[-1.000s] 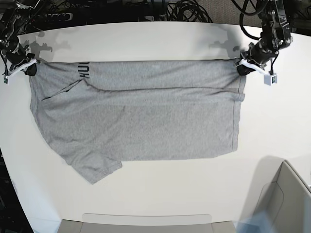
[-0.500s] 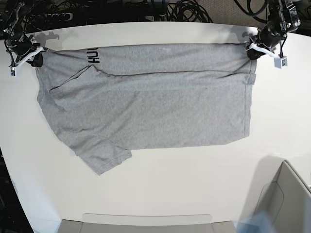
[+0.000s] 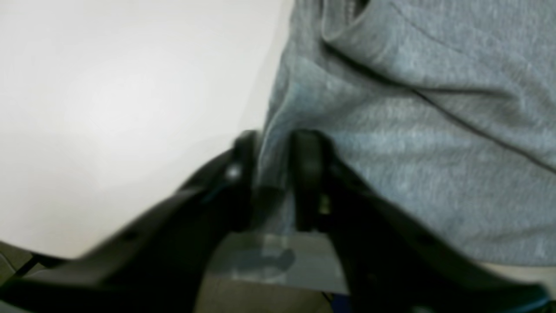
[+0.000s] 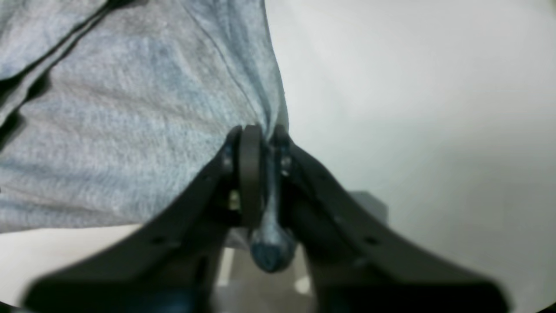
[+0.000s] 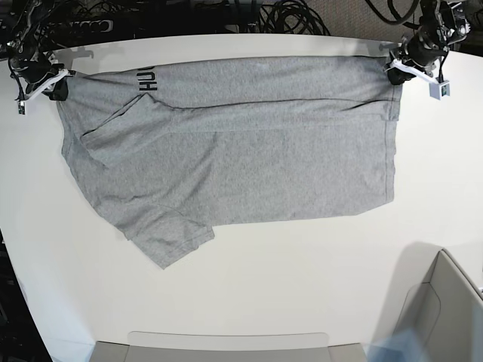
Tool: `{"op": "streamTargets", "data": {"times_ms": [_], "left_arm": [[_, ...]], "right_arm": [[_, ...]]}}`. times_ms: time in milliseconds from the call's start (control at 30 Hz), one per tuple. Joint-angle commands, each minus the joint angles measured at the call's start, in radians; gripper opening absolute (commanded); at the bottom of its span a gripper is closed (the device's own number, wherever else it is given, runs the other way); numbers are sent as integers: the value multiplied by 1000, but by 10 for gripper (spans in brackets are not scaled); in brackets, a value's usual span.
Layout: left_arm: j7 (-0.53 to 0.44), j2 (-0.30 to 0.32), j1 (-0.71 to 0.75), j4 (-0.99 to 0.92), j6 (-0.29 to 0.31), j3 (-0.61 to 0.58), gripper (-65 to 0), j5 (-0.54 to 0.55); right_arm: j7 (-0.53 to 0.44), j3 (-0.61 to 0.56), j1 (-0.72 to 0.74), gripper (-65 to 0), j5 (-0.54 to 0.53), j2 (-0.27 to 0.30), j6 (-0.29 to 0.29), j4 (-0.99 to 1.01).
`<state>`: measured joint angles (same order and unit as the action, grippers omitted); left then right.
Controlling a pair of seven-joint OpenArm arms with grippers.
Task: Fold the T-shirt properly
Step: 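Pull the folded edge with both grippers toward the robot to straighten, then move both grippers to the hem corners of the shirt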
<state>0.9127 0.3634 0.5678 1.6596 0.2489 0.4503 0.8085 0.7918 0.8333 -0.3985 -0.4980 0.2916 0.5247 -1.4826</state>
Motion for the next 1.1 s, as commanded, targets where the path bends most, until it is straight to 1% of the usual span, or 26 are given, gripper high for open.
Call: {"op": "streamTargets", "data": {"times_ms": [0,33,67,133,233,300,400,433,533,600,667,767,833,900,967,1000,1067], "left_arm": [[7,12,10,6,-12,8,-398,-21],[7,16,10,7,-12,8,-388,-21],[7,27,11,14,-12,8,-388,-21],[7,36,11,29,-13,9,-398,-19],[7,38,11,60,-15,12,-407,-19],[9,38,11,77,-16,43,-407,-19],[9,32,11,84,-16,109,-407,-16],[9,32,11,84,-16,121,-407,-16],[9,32,11,89,-15,152,-407,-15],[9,33,7,89,-15,166,-407,-15],[9,35,-29,89,-13,166,-407,-15],[10,30,-102,89,-10,157,-407,-13],[41,29,-165,89,-10,132,-407,-13],[108,30,-246,90,-12,104,-407,-13],[196,29,-325,90,-12,100,-407,-13],[227,27,-361,90,-12,97,-407,-13],[268,4,-426,90,-12,97,-407,-18]], "right_arm": [[30,4,-12,-495,19,8,-5,-16],[28,4,-17,-464,19,7,-5,-26],[28,4,-18,-448,19,5,-5,-36],[28,4,-18,-432,17,4,-5,-57],[28,4,-18,-431,12,-1,-5,-88],[28,7,-17,-431,17,-9,-5,-114],[38,56,-21,-431,19,-21,-7,-166],[38,73,-18,-431,19,-30,-7,-175],[38,129,-18,-431,19,-32,-7,-198],[31,157,-17,-431,19,-28,-7,-214],[28,174,-1,-431,19,-21,-7,-243],[30,168,69,-431,19,16,-5,-266],[36,110,160,-431,22,56,-5,-264],[38,10,235,-431,63,108,-7,-250],[30,-141,352,-431,146,140,-7,-212],[30,-207,413,-431,193,145,-7,-180],[28,-323,547,-431,296,143,-7,-88]]}}
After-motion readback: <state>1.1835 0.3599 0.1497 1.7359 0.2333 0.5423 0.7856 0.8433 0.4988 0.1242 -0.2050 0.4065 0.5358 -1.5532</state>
